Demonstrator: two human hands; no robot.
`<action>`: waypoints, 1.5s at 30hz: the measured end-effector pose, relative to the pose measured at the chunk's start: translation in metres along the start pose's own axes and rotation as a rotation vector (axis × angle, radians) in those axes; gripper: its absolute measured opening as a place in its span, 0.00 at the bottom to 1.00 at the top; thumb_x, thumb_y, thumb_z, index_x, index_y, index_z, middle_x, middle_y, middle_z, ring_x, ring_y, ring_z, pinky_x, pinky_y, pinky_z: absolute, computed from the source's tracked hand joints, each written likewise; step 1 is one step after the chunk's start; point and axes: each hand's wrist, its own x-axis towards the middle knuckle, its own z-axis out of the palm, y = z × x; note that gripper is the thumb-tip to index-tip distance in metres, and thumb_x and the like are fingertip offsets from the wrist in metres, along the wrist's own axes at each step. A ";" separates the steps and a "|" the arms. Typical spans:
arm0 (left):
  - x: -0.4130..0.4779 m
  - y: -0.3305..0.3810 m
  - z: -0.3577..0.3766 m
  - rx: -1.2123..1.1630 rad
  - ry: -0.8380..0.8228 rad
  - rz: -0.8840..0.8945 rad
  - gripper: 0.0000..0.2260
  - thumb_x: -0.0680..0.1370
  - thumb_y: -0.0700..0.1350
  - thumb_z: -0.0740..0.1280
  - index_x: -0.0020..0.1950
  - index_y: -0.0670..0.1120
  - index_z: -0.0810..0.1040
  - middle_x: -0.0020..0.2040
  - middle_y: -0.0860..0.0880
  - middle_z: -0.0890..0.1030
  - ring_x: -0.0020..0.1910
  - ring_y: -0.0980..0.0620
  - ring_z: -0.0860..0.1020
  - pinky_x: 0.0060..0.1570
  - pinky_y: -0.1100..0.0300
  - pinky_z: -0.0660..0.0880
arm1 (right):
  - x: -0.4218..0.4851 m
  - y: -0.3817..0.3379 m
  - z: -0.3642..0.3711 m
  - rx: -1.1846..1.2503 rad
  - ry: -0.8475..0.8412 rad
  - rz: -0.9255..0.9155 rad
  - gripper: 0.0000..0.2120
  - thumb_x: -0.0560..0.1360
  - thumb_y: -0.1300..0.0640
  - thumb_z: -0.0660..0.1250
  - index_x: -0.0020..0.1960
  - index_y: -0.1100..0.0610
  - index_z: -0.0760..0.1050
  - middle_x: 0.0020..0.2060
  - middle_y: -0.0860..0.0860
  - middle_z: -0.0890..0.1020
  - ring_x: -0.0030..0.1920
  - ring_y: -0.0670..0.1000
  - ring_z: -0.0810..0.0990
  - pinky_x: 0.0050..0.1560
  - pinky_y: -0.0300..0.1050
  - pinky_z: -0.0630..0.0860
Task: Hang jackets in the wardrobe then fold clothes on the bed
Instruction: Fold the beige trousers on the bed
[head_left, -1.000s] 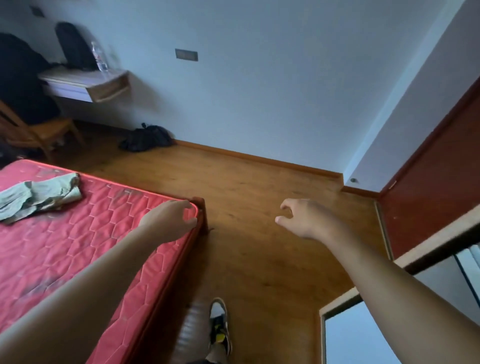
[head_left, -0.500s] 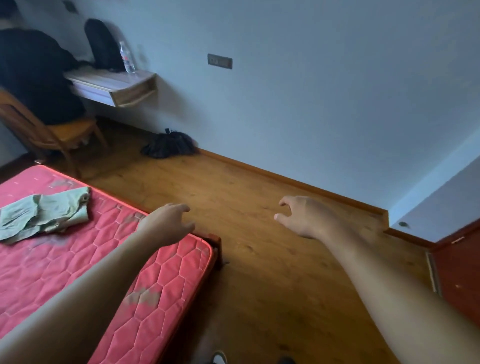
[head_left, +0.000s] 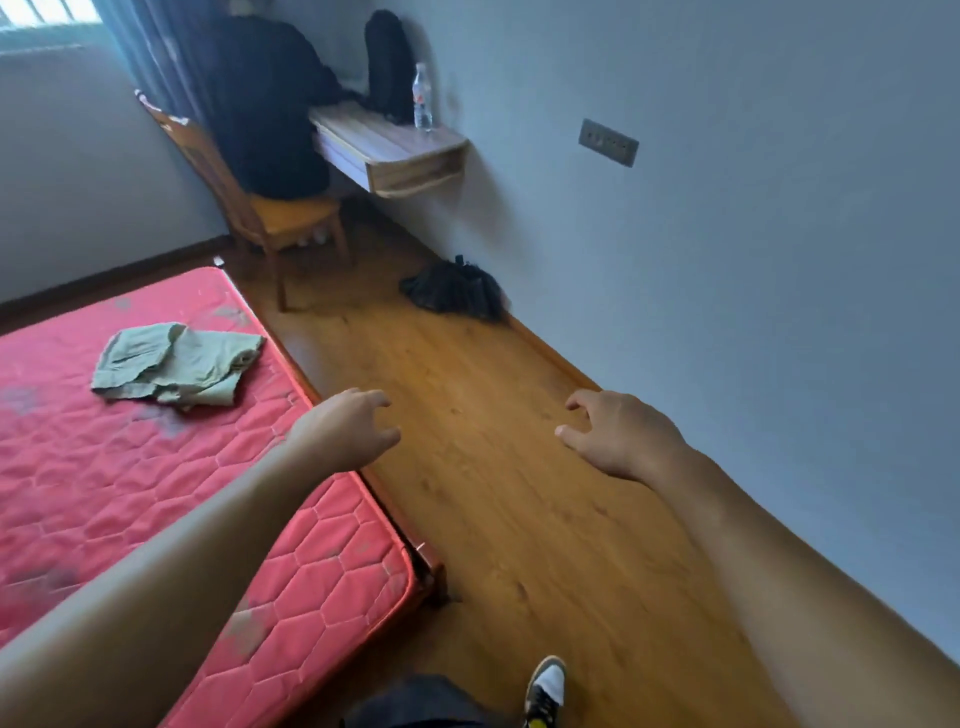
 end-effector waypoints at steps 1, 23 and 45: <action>0.007 0.004 -0.002 -0.009 0.004 -0.033 0.27 0.74 0.60 0.65 0.71 0.50 0.74 0.67 0.44 0.78 0.65 0.44 0.77 0.63 0.50 0.75 | 0.020 0.004 -0.009 -0.013 -0.009 -0.041 0.26 0.80 0.38 0.61 0.74 0.46 0.69 0.69 0.50 0.77 0.65 0.53 0.78 0.57 0.50 0.77; 0.185 -0.125 -0.042 -0.393 0.158 -0.751 0.25 0.75 0.59 0.65 0.71 0.52 0.74 0.67 0.45 0.77 0.66 0.45 0.75 0.64 0.47 0.74 | 0.426 -0.203 -0.057 -0.296 -0.157 -0.778 0.25 0.80 0.37 0.62 0.73 0.46 0.70 0.69 0.48 0.77 0.63 0.50 0.80 0.56 0.45 0.82; 0.365 -0.333 -0.081 -0.583 0.180 -1.363 0.24 0.79 0.57 0.63 0.75 0.56 0.67 0.70 0.50 0.71 0.67 0.45 0.74 0.60 0.46 0.76 | 0.740 -0.591 0.055 -0.692 -0.477 -1.365 0.21 0.76 0.39 0.61 0.62 0.51 0.75 0.55 0.53 0.81 0.57 0.57 0.79 0.56 0.54 0.78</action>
